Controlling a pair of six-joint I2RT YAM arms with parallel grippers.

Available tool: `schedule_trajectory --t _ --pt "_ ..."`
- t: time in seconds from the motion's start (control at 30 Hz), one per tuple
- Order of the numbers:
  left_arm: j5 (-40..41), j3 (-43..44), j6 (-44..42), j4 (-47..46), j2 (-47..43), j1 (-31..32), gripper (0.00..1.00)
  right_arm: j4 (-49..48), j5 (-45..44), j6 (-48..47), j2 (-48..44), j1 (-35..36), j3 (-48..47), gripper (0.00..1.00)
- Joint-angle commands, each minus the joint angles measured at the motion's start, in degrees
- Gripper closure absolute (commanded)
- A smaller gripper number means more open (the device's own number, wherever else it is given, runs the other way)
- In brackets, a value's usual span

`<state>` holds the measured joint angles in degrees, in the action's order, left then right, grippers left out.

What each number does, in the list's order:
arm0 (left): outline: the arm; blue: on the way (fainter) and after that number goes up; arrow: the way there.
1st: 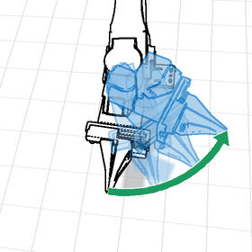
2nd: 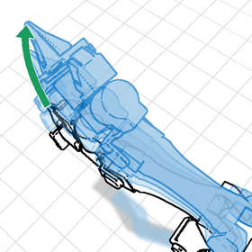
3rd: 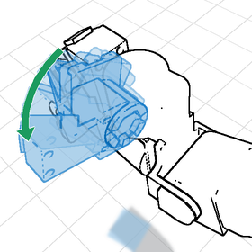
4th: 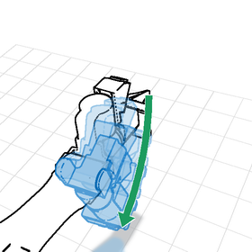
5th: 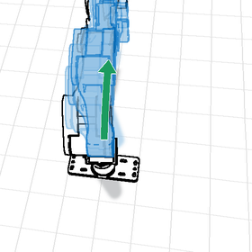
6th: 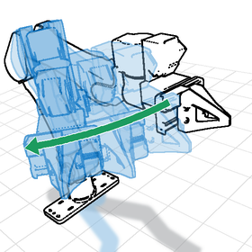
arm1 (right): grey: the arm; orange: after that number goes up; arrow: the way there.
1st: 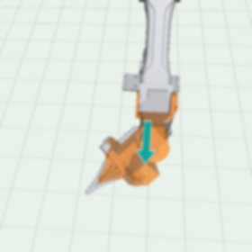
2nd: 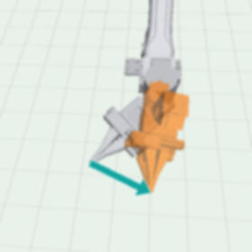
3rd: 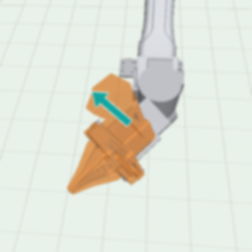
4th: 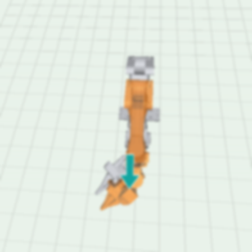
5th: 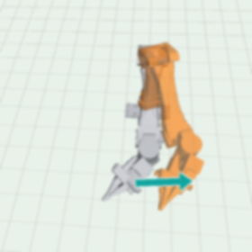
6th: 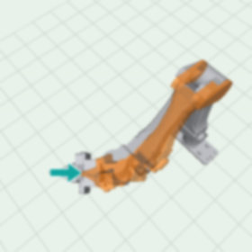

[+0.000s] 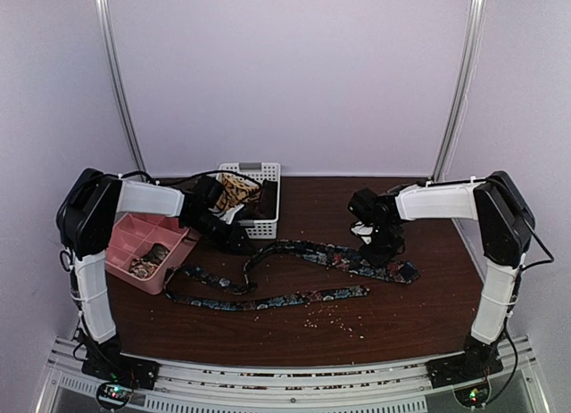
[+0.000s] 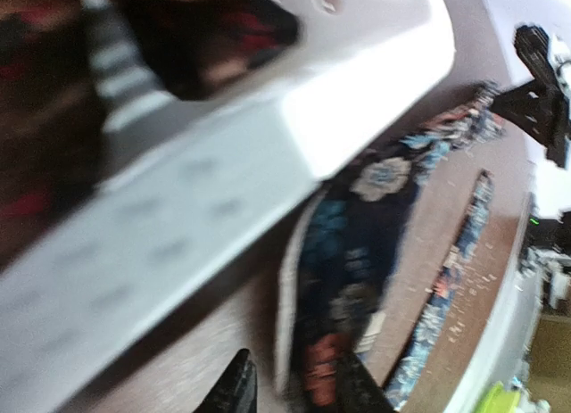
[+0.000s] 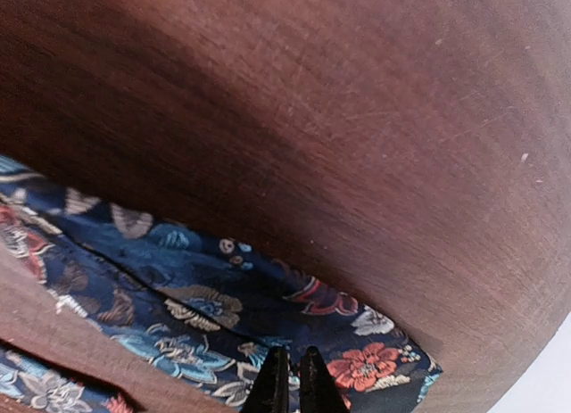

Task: Roll the ties
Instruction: Adjust the tie at the center of the board.

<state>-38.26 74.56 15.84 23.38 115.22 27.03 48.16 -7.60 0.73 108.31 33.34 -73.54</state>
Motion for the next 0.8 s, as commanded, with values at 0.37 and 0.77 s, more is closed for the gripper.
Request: schedule_trajectory --t 0.37,0.77 --pt "24.9 -16.0 -13.0 -1.3 -22.5 10.9 0.23 4.5 -7.0 -0.8 0.7 -1.8 3.2 0.95" --pt "26.9 -16.4 -10.6 -6.6 -16.0 16.0 0.29 4.8 -11.2 -0.5 -2.8 -5.0 5.6 0.99"
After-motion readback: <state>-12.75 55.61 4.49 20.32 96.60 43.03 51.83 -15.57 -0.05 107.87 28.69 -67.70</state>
